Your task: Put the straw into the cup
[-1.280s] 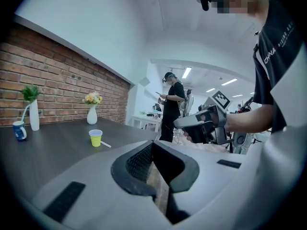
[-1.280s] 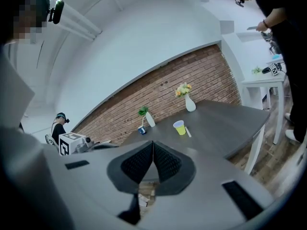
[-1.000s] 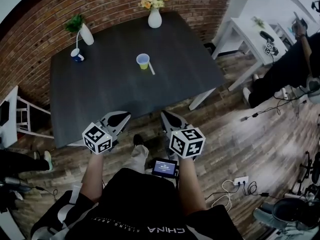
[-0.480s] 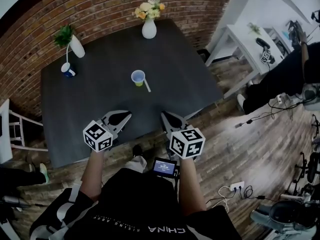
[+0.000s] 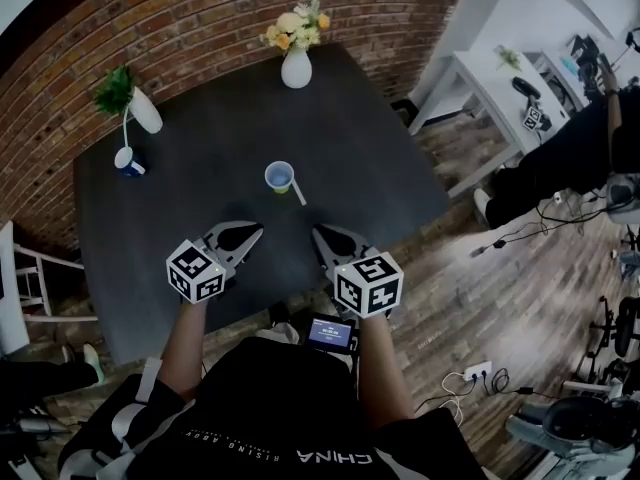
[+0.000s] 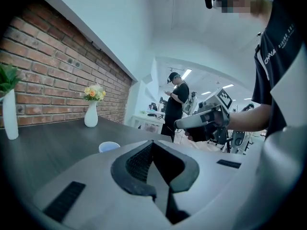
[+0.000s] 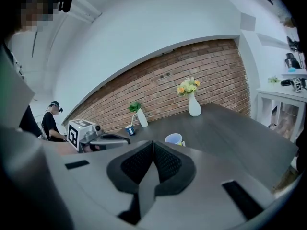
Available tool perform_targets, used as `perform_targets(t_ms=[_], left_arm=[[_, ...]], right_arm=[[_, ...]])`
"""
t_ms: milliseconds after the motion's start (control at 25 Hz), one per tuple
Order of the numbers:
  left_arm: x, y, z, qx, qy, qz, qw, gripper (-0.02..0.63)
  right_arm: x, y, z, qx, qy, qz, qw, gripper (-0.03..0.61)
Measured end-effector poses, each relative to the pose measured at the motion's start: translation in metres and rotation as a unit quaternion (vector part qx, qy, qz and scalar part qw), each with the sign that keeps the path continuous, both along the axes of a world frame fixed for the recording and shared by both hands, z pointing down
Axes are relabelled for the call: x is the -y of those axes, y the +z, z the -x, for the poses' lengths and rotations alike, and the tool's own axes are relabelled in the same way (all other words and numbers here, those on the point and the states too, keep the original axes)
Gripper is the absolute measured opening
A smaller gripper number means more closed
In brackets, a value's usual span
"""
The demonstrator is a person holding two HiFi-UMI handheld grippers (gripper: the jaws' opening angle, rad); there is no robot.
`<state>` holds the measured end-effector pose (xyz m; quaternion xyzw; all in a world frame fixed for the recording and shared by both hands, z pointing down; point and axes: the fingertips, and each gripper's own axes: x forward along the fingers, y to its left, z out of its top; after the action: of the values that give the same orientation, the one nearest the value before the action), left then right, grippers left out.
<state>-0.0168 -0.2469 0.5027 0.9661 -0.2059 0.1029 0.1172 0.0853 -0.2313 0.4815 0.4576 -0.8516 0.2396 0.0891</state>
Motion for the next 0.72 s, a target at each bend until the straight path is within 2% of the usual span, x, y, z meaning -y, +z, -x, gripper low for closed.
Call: perform_targets(t_ms=[240, 720], left_arm=[[0.008, 0.012, -0.002, 0.004, 0.025, 0.008, 0.9997, 0.003], [0.014, 0.026, -0.011, 0.004, 0.026, 0.012, 0.9996, 0.003]], right_arm=[[0.016, 0.005, 0.008, -0.003, 0.006, -0.001, 1.000, 0.008], [0.021, 0.023, 0.012, -0.008, 0.002, 0.010, 1.000, 0.008]])
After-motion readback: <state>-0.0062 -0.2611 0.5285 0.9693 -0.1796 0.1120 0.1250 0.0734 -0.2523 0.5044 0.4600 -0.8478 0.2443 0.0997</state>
